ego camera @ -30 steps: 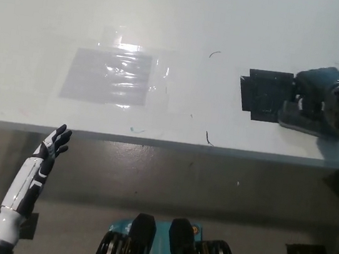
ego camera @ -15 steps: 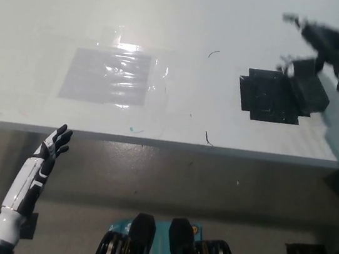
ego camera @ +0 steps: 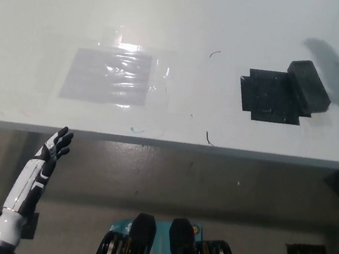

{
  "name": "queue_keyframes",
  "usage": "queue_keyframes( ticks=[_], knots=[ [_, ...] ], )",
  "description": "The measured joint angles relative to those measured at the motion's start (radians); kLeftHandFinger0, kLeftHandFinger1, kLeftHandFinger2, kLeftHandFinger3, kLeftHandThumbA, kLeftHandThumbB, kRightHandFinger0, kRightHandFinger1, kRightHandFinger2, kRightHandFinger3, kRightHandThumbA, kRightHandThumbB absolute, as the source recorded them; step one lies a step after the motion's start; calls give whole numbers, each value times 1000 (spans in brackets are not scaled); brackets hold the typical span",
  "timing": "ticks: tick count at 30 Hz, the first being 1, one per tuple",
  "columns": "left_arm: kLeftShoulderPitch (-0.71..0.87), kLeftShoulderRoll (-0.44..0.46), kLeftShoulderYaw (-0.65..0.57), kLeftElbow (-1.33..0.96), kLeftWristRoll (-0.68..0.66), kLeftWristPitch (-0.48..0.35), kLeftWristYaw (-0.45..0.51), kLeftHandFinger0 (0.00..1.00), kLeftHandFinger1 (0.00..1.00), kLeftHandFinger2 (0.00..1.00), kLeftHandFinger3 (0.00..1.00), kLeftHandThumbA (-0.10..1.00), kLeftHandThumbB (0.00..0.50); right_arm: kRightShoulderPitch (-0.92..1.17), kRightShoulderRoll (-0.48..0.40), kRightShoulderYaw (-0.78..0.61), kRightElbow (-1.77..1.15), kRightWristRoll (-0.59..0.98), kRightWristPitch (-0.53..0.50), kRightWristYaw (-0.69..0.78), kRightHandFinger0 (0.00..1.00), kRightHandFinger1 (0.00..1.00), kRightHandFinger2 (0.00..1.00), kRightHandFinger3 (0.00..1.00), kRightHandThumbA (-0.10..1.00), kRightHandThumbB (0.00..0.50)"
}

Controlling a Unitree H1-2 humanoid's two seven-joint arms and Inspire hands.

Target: A whiteboard eraser is kept on the black marked spot on the table infront of the robot and the robot uses its right hand to swipe it back and forth on the table twice to clean it

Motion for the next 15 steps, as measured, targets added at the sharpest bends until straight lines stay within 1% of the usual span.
queue_keyframes(
  ticks=[2,3,4,5,6,7,8,9,10,11,12,13,14,15],
  knots=[
    [0,0,0,1,0,0,0,1000,1000,1000,1000,1000,404,22,-7,-40,-69,36,7,1,1000,1000,1000,1000,1000,399],
    [0,0,0,2,0,0,0,1000,1000,1000,1000,1000,397,35,-13,-58,-103,52,9,2,1000,1000,1000,1000,1000,381],
    [0,0,0,2,0,0,0,1000,1000,1000,1000,1000,395,44,-17,-68,-123,62,11,2,1000,1000,1000,1000,1000,381],
    [0,0,0,2,0,0,0,1000,1000,1000,1000,1000,393,70,-26,-91,-168,82,13,2,1000,1000,1000,1000,1000,388],
    [1,0,0,2,0,0,0,1000,1000,1000,1000,1000,387,84,-29,-101,-189,90,14,2,1000,1000,1000,1000,1000,411],
    [1,0,0,4,0,0,0,1000,1000,1000,1000,1000,386,115,-35,-118,-230,106,15,1,1000,1000,1000,1000,1000,410],
    [1,0,0,4,0,0,0,1000,1000,1000,1000,1000,374,134,-37,-126,-253,115,15,1,1000,1000,1000,1000,1000,414],
    [1,0,0,7,0,0,0,1000,1000,1000,1000,1000,370,179,-39,-142,-302,130,16,0,1000,1000,1000,1000,933,448],
    [1,-1,-1,8,0,0,0,1000,1000,1000,1000,1000,369,215,-40,-151,-333,139,16,-1,1000,1000,1000,1000,895,450],
    [1,-1,-1,10,0,0,0,1000,1000,1000,1000,1000,363,265,-39,-158,-368,149,15,-1,1000,1000,1000,1000,831,441],
    [1,-2,-2,11,0,0,0,1000,1000,1000,1000,1000,373,295,-39,-161,-394,157,15,-2,1000,1000,1000,1000,872,350],
    [1,-2,-2,12,0,0,0,1000,1000,1000,1000,1000,371,340,-37,-164,-426,164,14,-3,1000,1000,1000,1000,906,354],
    [1,-3,-3,14,0,0,0,1000,1000,1000,1000,1000,381,396,-31,-165,-467,169,11,-3,1000,1000,1000,1000,888,427],
    [2,-4,-3,15,0,0,0,1000,1000,1000,1000,1000,373,417,-27,-166,-481,171,10,-4,1000,1000,1000,1000,983,436]
  ],
)
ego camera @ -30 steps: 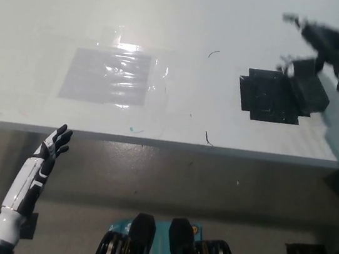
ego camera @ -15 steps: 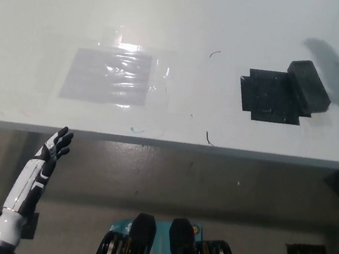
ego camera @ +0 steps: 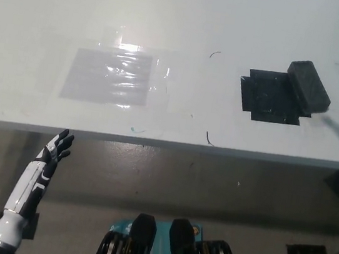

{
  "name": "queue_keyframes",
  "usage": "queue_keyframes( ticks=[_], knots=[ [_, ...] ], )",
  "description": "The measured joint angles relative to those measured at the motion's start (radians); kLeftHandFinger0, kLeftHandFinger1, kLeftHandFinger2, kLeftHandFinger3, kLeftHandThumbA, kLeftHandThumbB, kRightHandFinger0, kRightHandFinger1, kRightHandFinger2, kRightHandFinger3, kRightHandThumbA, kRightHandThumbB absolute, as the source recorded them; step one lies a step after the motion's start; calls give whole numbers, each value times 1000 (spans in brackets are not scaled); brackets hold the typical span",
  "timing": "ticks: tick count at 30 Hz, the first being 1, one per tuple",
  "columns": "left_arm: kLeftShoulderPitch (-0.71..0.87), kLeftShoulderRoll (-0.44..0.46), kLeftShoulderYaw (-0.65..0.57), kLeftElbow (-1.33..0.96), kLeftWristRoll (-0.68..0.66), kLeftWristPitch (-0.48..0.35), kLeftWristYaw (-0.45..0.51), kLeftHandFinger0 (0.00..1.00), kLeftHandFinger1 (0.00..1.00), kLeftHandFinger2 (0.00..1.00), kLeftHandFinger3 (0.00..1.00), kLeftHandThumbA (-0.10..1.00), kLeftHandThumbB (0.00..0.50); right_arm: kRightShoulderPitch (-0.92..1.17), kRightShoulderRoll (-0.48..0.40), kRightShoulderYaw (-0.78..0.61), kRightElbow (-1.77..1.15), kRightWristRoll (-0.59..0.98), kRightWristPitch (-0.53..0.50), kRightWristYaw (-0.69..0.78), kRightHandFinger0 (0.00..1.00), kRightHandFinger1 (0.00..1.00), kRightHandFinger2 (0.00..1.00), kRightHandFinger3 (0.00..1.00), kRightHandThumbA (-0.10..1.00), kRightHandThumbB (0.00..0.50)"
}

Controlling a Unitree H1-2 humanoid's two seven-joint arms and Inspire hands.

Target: A whiteboard eraser is kept on the black marked spot on the table infront of the robot and the robot uses its right hand to swipe it back and forth on the table twice to clean it

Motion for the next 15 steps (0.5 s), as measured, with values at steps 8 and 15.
queue_keyframes(
  ticks=[8,15],
  knots=[
    [7,-7,-9,9,-1,0,-2,1000,1000,1000,1000,1000,368,507,196,66,-292,15,-42,-27,1000,1000,1000,1000,1000,232],
    [14,-8,-31,9,-4,0,-4,1000,1000,1000,1000,1000,374,733,277,251,-311,-28,-131,-147,1000,1000,1000,1000,1000,239]
  ],
)
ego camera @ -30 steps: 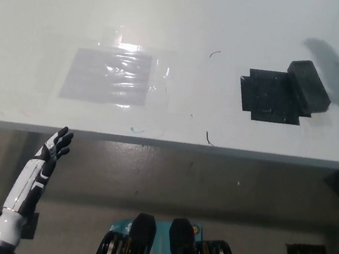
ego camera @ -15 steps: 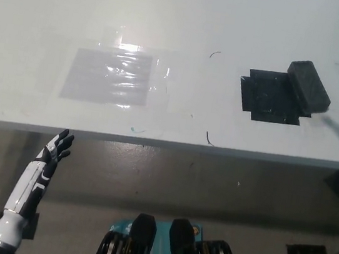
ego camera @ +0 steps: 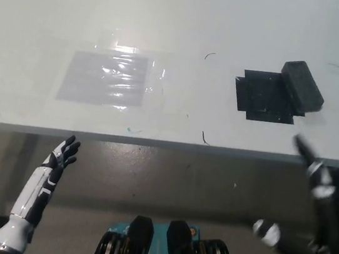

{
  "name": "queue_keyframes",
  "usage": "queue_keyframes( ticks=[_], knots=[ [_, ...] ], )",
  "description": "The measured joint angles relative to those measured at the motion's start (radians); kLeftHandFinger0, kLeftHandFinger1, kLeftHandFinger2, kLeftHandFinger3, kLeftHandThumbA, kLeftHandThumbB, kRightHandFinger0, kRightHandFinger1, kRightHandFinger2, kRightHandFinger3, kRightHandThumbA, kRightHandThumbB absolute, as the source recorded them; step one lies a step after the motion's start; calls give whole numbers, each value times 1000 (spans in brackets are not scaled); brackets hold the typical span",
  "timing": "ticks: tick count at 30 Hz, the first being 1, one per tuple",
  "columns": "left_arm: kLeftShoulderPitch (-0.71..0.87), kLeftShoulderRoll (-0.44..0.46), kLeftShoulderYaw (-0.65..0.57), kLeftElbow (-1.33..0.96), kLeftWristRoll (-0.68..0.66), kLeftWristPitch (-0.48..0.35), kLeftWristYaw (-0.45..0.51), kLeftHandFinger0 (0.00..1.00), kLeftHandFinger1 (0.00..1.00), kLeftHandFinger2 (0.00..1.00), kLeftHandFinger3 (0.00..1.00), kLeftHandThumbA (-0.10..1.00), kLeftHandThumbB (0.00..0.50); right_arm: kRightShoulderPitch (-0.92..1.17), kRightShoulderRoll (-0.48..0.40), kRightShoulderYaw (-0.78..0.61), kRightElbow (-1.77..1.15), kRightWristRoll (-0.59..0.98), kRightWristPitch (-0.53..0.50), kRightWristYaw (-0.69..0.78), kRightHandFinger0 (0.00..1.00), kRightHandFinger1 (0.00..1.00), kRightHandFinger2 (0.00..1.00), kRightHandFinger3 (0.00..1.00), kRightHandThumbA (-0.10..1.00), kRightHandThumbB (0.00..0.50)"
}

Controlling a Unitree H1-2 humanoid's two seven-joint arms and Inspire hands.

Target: A whiteboard eraser is kept on the black marked spot on the table infront of the robot and the robot uses its right hand to swipe it back and forth on the table twice to clean it

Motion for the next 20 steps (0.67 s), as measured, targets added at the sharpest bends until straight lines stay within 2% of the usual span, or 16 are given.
queue_keyframes(
  ticks=[2,5,7,8,10,13,15,20],
  knots=[
    [5,-1,-15,-3,-1,0,-3,1000,1000,1000,1000,1000,365,20,53,42,88,-1,-36,-31,1000,1000,1000,1000,1000,248],
    [16,-1,-28,-22,-1,-1,-7,1000,1000,1000,1000,1000,355,8,94,84,247,2,-85,-59,1000,1000,1000,1000,1000,310],
    [22,0,-28,-29,-2,-2,-9,1000,1000,1000,1000,1000,390,-7,106,89,325,7,-103,-69,1000,1000,1000,1000,1000,327],
    [23,1,-28,-30,-2,-2,-11,1000,1000,1000,1000,1000,391,-18,108,89,358,11,-110,-72,1000,1000,1000,1000,1000,328],
    [23,3,-28,-30,-3,-2,-13,1000,1000,1000,1000,1000,428,-44,107,83,405,26,-124,-75,1000,1000,1000,1000,1000,284],
    [22,5,-28,-29,-3,-2,-17,1000,1000,1000,1000,1000,434,-66,103,67,427,47,-135,-76,1000,1000,1000,1000,1000,257],
    [20,8,-29,-29,-3,-2,-21,1000,1000,1000,1000,1000,432,-74,104,55,436,61,-138,-76,1000,1000,1000,1000,1000,259],
    [20,11,-29,-29,-4,-2,-29,1000,1000,1000,1000,1000,452,-71,103,47,437,73,-140,-74,1000,1000,1000,1000,1000,225]
  ],
)
